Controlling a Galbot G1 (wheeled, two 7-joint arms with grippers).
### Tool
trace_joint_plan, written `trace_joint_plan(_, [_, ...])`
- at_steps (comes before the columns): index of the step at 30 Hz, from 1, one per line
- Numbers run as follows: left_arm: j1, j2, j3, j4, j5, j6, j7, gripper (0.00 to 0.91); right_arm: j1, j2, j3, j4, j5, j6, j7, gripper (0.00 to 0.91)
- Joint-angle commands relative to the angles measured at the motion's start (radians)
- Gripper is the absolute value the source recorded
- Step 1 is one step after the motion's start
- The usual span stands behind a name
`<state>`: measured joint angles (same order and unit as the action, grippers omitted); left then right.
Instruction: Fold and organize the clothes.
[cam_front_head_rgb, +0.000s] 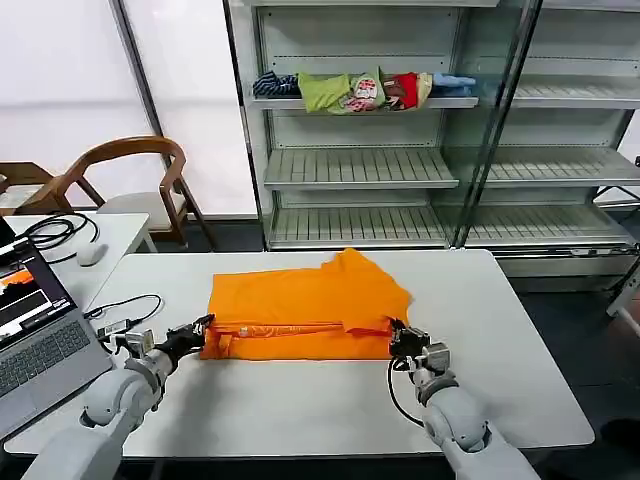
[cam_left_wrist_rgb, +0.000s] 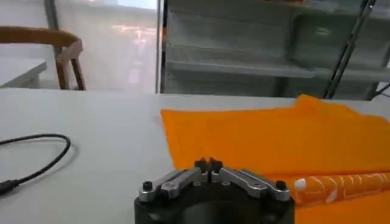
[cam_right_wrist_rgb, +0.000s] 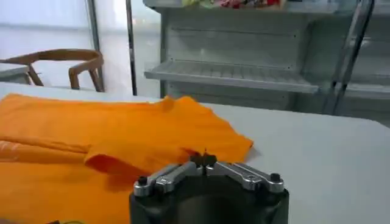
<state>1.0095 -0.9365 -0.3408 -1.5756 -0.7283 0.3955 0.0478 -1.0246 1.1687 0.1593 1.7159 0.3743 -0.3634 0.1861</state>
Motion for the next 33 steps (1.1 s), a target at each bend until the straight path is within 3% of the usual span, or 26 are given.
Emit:
trace_joint_plan(1, [-0.024,-0.002,0.004,0.045,0.023,-0.009,0.000,0.907,0.006,0.001,-0.002,-0.012,-0.015,-0.003,0.000,0.907])
trace_joint_plan(10, [-0.025,0.011,-0.016,0.044,0.024,-0.035,0.005,0.907,-0.011,-0.016,0.025,0.024,-0.003,-0.008,0.000,0.907])
trace_joint_plan(23, [0.186,0.072,-0.091,-0.262,0.008,-0.029,-0.042,0.907,-0.210,-0.097,0.176,0.257,0.102,-0.037,0.010,0.907])
trace_joint_plan(33, [0.228,0.036,-0.035,-0.308,0.030,0.060,-0.108,0.907,-0.303,-0.085,0.183,0.274,0.067,-0.044,-0.010,0.907])
